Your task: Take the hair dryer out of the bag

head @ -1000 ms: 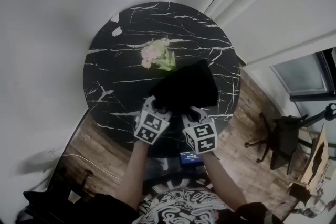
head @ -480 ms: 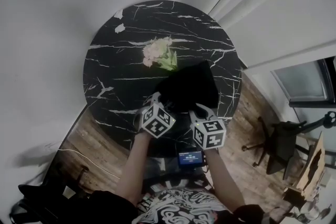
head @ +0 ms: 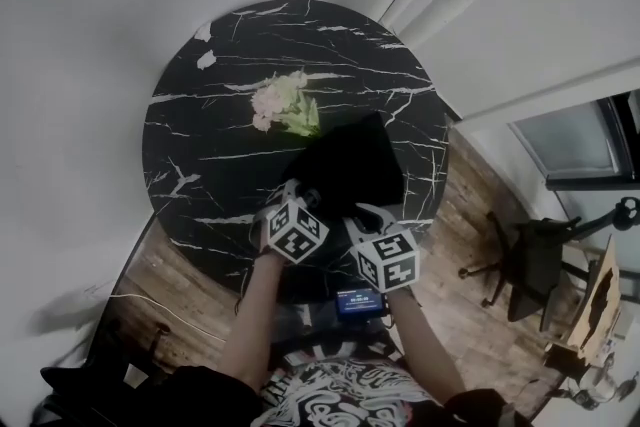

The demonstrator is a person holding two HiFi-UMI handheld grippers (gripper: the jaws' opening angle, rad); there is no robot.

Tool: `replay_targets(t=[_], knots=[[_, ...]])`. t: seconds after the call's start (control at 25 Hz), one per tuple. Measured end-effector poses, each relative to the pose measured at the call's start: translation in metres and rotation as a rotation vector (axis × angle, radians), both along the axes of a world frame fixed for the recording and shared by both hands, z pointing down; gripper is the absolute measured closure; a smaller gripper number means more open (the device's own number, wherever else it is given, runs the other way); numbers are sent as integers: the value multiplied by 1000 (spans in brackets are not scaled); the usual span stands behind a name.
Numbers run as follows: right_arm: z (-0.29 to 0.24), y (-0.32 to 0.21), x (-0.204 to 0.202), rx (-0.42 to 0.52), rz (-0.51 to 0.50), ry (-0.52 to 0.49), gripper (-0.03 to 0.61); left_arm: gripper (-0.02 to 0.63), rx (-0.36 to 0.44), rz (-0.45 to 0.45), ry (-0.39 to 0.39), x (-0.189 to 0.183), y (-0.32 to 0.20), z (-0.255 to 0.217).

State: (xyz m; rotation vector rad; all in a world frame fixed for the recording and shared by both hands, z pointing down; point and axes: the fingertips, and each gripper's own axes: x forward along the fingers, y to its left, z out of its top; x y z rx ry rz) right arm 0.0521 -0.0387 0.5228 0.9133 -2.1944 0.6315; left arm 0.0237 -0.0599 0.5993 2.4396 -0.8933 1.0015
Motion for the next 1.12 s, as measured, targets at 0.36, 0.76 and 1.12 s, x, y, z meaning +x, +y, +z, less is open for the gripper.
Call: replay_targets(t=[0.36,0.76,1.12], knots=[[-29,-4,20,48,-24,-31,552,377,-25,-23,20,4,-4,4],[-50,-49,71,156,116,-80,552,394,-21,-21,30,4,-6,3],[-14,-88,88,123,160,-108,423,393,-39,-19,38,4,-6,5]])
